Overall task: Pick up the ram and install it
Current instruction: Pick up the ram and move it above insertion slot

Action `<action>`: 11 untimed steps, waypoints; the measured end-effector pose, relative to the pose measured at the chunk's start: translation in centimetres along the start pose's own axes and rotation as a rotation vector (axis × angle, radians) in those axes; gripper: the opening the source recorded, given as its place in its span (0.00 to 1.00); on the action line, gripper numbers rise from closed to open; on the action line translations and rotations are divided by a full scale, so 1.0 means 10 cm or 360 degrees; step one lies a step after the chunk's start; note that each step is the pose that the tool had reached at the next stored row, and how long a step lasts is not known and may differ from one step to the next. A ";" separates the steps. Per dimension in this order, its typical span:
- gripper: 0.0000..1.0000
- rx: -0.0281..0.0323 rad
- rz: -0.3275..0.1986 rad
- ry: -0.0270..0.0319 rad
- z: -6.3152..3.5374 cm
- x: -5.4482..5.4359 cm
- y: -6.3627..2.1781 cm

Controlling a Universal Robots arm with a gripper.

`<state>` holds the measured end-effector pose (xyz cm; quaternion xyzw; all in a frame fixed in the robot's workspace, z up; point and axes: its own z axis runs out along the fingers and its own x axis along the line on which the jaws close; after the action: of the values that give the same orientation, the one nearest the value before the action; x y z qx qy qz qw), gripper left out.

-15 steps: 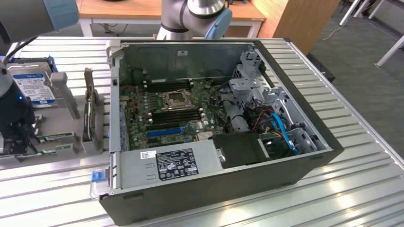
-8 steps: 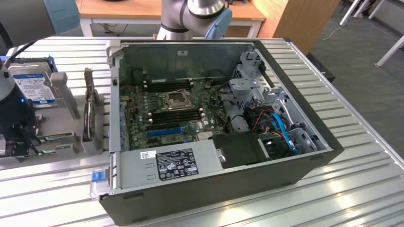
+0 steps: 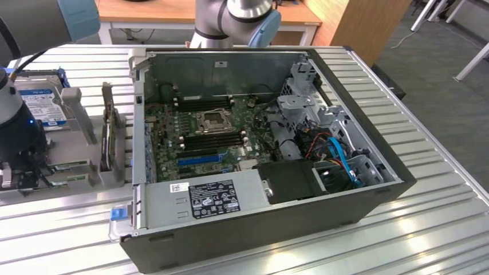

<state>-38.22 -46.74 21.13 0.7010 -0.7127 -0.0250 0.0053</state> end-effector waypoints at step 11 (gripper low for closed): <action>0.31 -0.00001 0.0000 -0.00040 0.000 0.00 -0.097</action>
<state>-37.25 -46.73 21.09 0.7009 -0.7127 -0.0259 0.0044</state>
